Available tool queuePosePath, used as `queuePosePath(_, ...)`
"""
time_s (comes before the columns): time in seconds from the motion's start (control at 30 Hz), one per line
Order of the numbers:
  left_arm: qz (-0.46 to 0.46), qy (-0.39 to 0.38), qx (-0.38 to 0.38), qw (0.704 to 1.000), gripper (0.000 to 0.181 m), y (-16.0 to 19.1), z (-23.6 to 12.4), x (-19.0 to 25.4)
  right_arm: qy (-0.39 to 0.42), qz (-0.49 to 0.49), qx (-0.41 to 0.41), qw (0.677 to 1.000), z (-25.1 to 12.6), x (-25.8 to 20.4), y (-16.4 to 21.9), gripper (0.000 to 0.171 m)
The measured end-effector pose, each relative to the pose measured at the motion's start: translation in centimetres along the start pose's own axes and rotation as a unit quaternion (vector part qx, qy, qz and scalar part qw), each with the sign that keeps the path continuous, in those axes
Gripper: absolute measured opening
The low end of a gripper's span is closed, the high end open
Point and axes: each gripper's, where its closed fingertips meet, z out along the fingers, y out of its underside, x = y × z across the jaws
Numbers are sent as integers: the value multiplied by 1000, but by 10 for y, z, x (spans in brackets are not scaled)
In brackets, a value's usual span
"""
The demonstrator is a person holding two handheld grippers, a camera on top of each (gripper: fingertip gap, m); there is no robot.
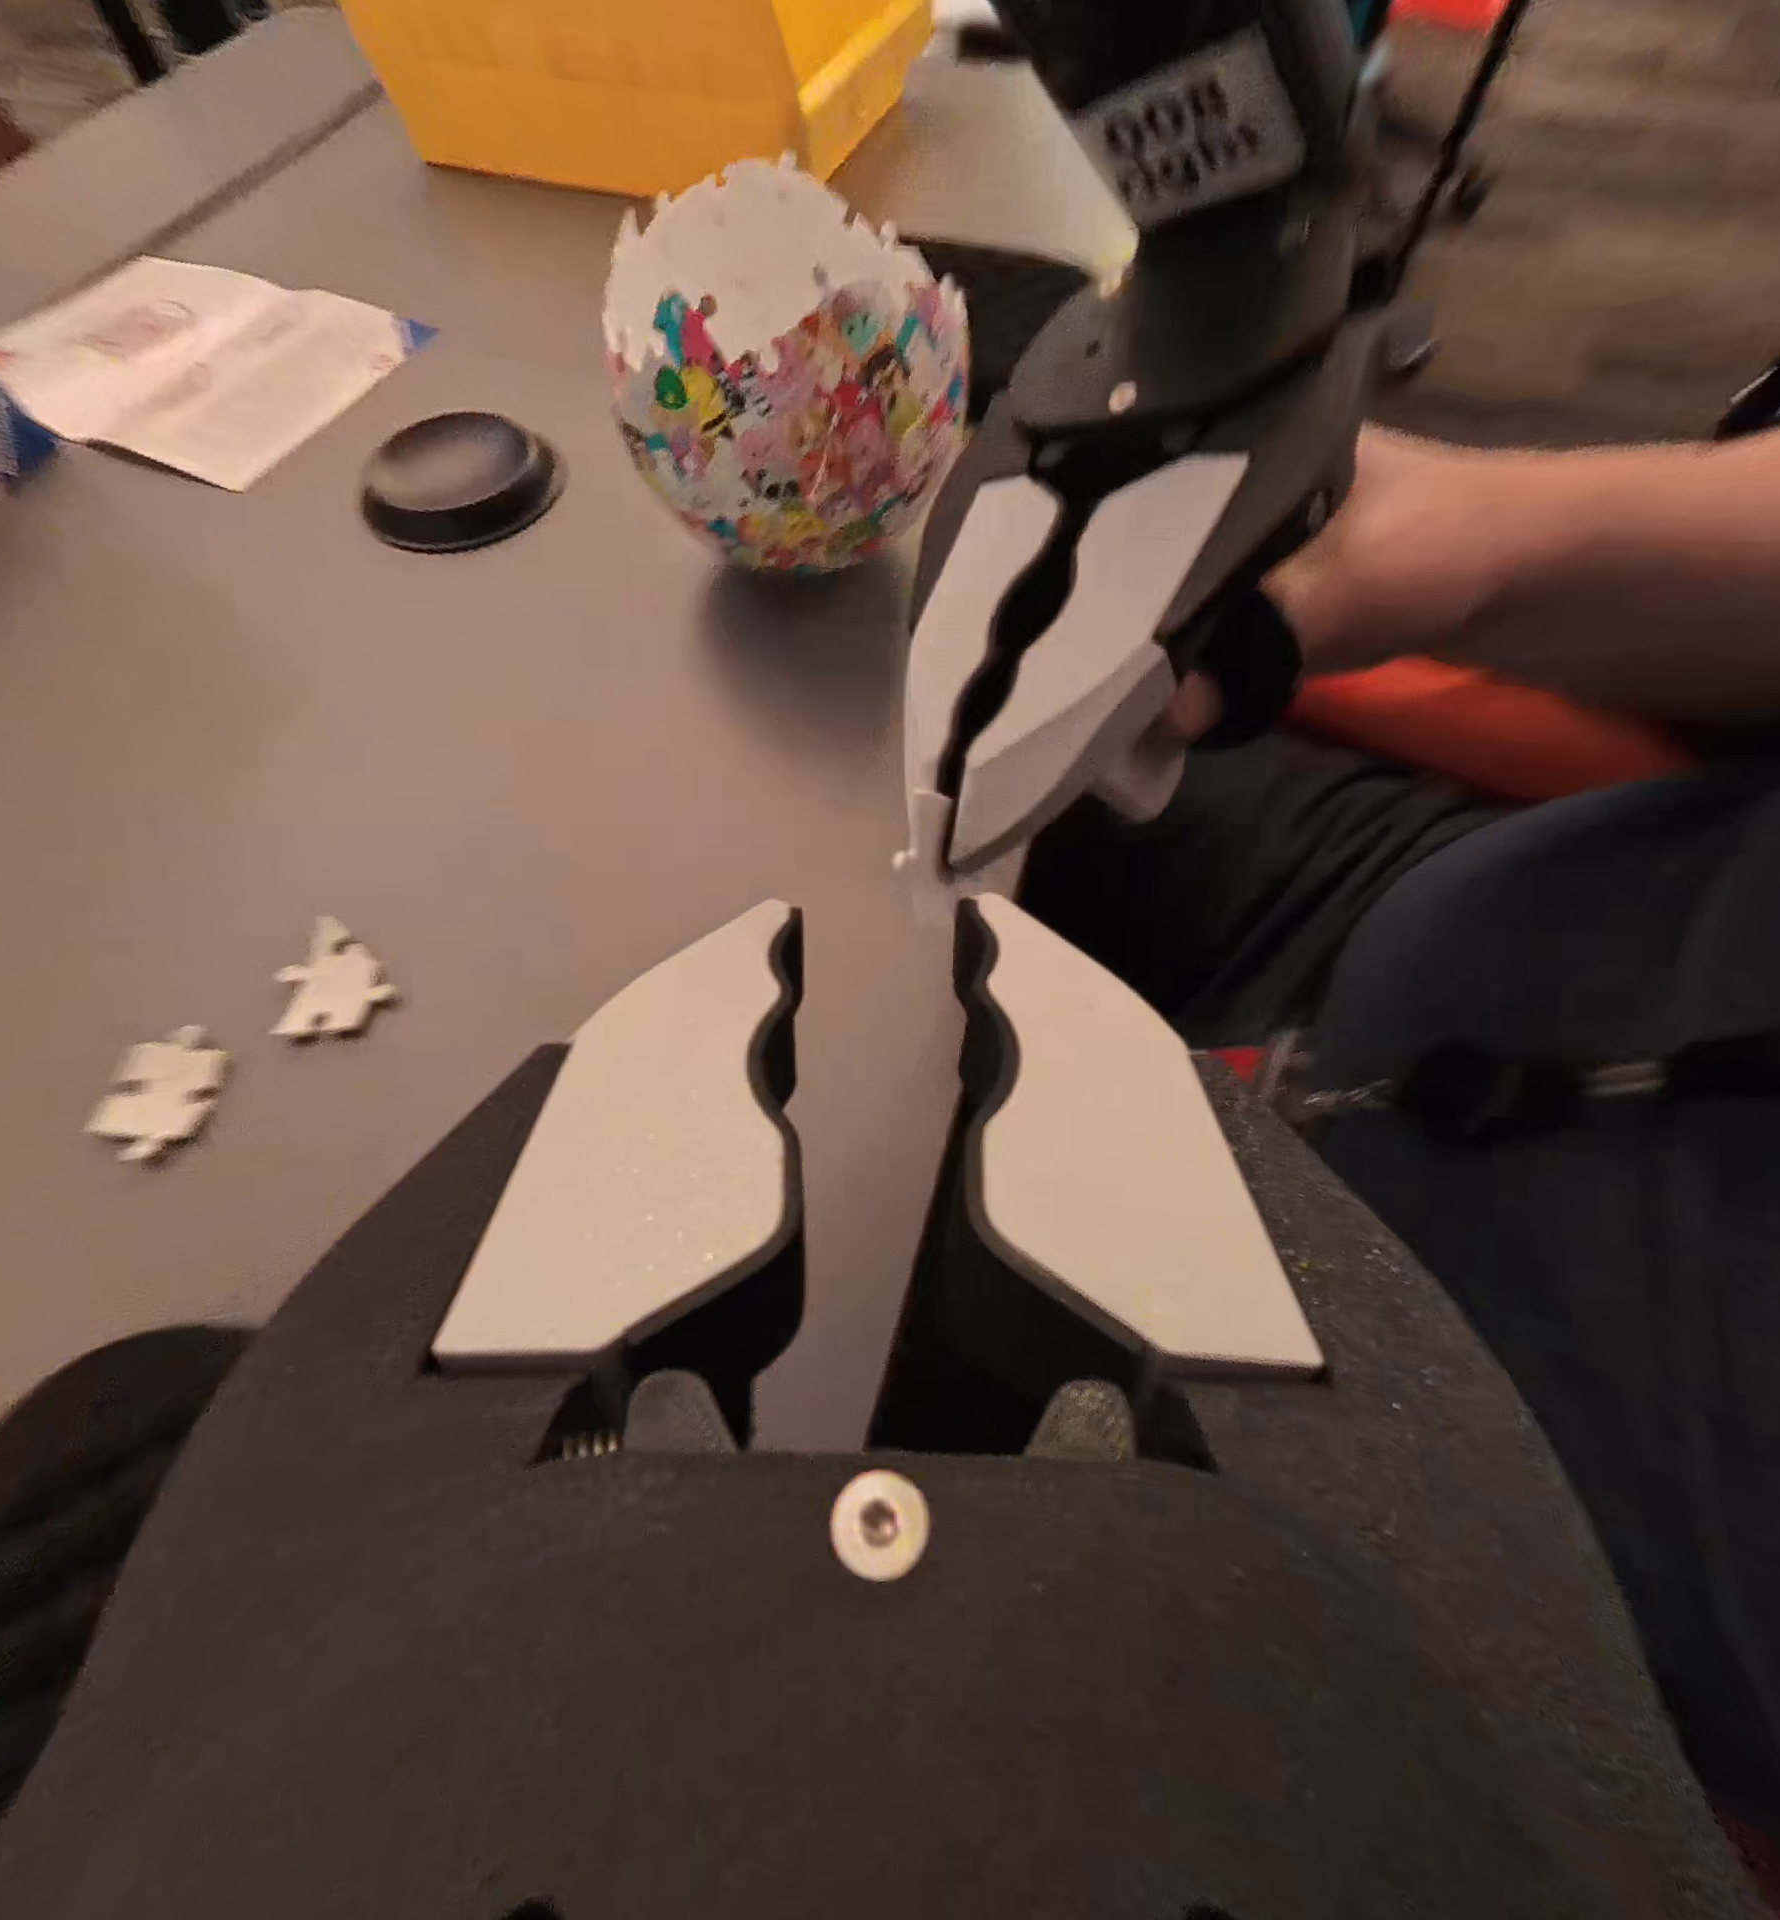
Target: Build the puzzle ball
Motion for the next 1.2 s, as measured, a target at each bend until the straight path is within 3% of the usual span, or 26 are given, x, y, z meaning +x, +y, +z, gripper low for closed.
queuePosePath(0.07,-37,48,25,998,15,-5,2,2,-11,-34,18,999,-4,-6,-1,3)
queuePosePath(0.47,-86,123,15,989,14,-4,18,7,-42,39,60,997,-19,2,-14,3)
queuePosePath(0.6,-126,192,32,973,13,-13,19,19,-33,22,51,998,-21,3,-16,3)
queuePosePath(0.73,-138,206,34,968,6,-13,26,16,-27,-2,42,999,-23,4,-15,3)
queuePosePath(0.93,-148,235,26,960,9,-11,33,18,-40,-24,35,998,-25,-1,-15,3)
queuePosePath(1.0,-153,256,39,954,1,-14,31,23,-49,-21,36,998,-27,-1,-16,3)
queuePosePath(1.1,-175,274,50,944,13,-18,31,24,-47,-26,30,998,-28,1,-14,3)
queuePosePath(1.2,-180,280,56,941,7,-20,31,23,-49,-41,11,998,-23,-2,-8,3)
